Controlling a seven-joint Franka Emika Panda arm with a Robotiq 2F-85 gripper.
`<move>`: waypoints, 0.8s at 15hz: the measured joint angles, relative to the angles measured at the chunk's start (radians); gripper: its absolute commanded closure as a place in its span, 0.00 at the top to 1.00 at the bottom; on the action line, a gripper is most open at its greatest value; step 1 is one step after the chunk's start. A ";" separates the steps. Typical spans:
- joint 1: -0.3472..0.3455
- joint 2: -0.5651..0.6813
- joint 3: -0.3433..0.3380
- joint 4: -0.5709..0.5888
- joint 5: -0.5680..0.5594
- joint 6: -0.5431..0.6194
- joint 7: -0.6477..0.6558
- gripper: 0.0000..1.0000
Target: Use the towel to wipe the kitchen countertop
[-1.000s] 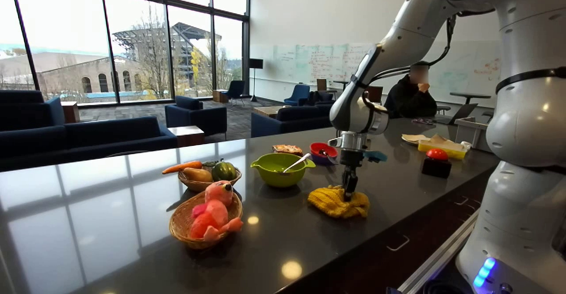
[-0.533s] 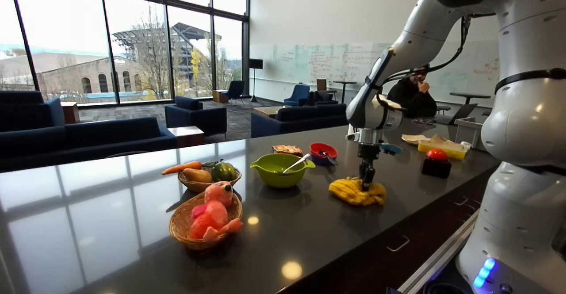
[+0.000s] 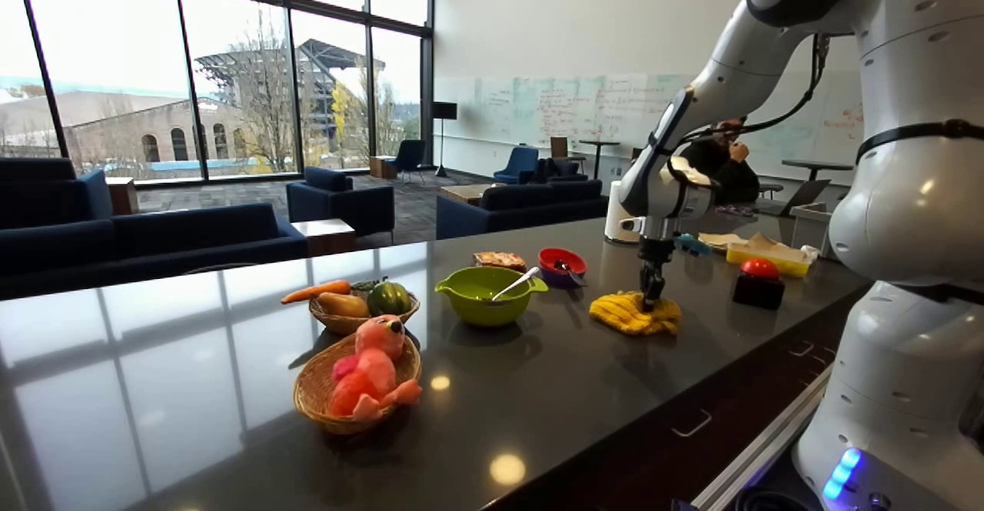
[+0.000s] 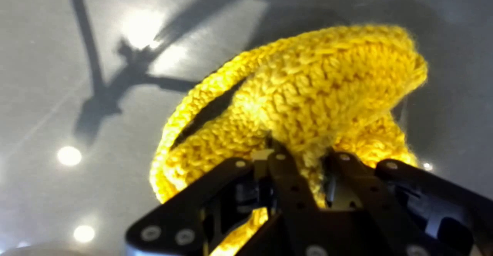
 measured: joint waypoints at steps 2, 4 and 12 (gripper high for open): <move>-0.015 0.015 -0.010 0.026 -0.019 0.015 0.000 0.04; -0.032 0.030 -0.015 0.046 -0.032 0.028 -0.001 0.04; -0.060 0.053 -0.015 0.075 -0.038 0.046 0.000 0.72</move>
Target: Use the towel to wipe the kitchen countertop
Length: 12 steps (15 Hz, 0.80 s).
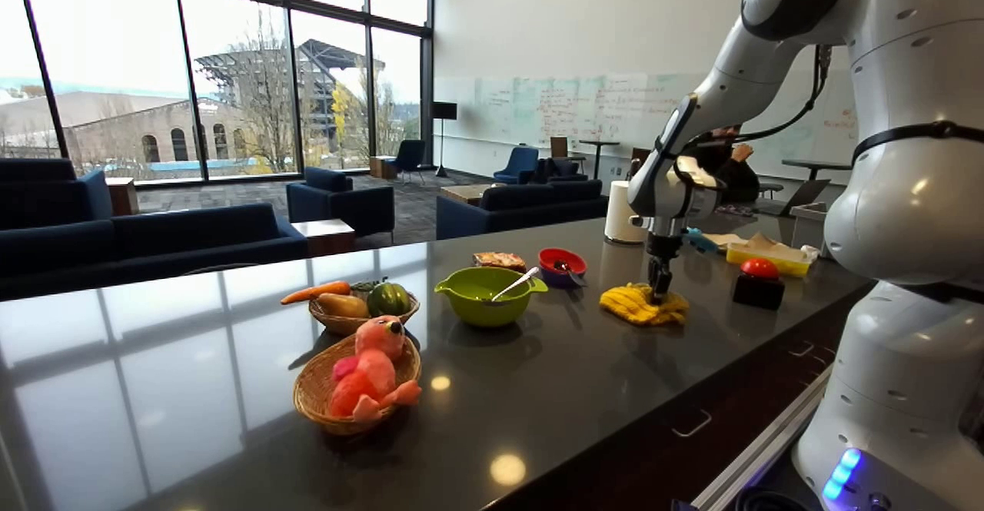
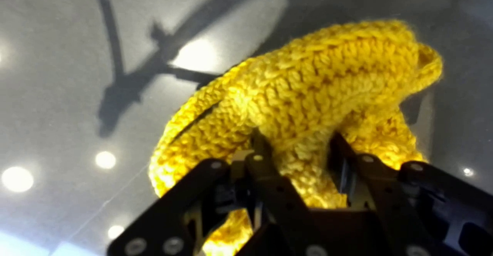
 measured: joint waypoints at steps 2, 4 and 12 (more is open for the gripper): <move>0.000 -0.001 0.006 0.000 0.000 0.000 0.001 0.86; 0.001 -0.008 0.013 -0.002 0.000 -0.002 0.002 1.00; 0.016 -0.098 0.015 -0.062 -0.003 -0.005 0.014 1.00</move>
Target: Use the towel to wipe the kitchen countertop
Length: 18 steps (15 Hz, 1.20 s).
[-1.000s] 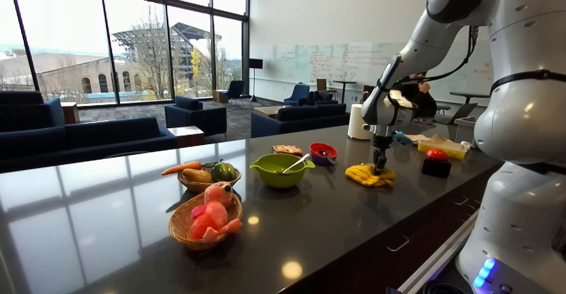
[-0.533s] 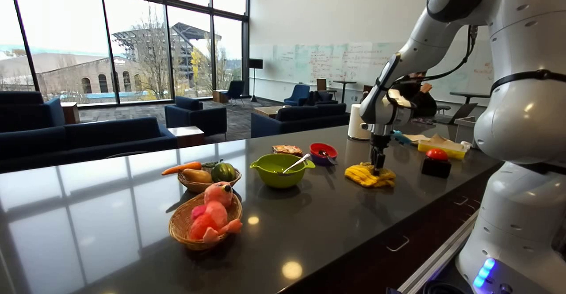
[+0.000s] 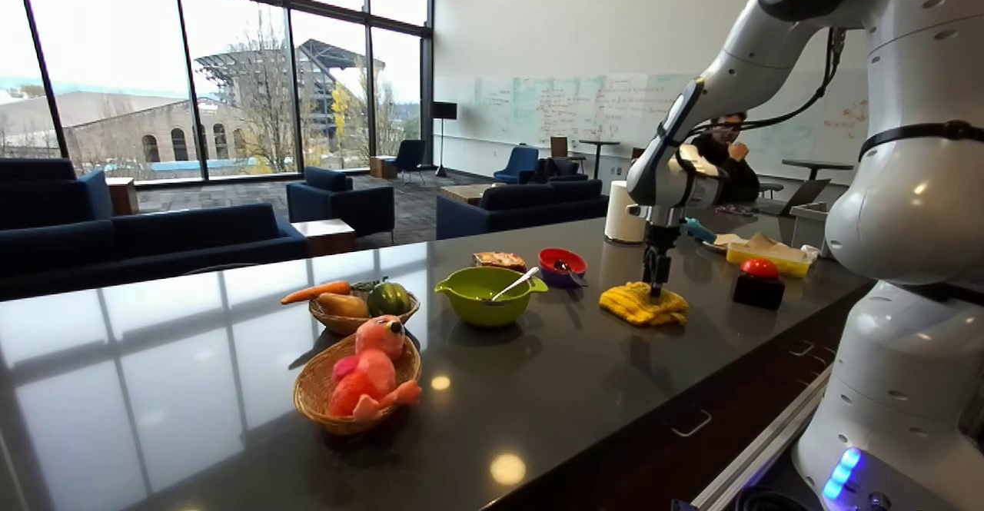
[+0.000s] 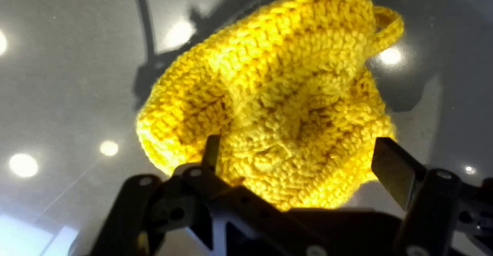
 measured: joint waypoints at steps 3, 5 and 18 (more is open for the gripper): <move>0.009 -0.053 -0.008 -0.034 0.000 -0.002 0.037 1.00; 0.022 -0.098 -0.012 -0.060 0.000 -0.009 0.089 1.00; 0.231 -0.369 0.012 -0.222 -0.174 -0.014 0.869 1.00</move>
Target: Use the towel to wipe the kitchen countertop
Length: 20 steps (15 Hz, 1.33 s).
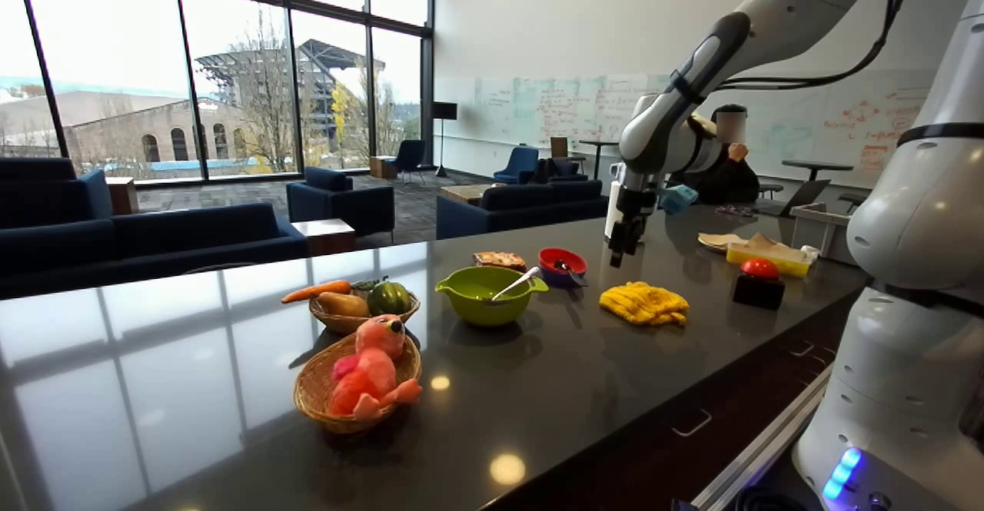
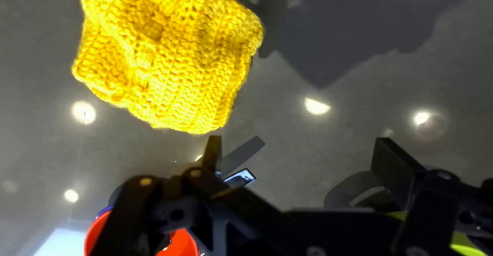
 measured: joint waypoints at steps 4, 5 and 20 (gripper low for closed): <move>0.022 -0.040 0.019 -0.029 -0.091 -0.002 0.245 1.00; 0.023 -0.052 0.023 -0.035 -0.118 -0.003 0.307 1.00; 0.070 -0.296 0.115 -0.128 -0.152 -0.193 0.712 1.00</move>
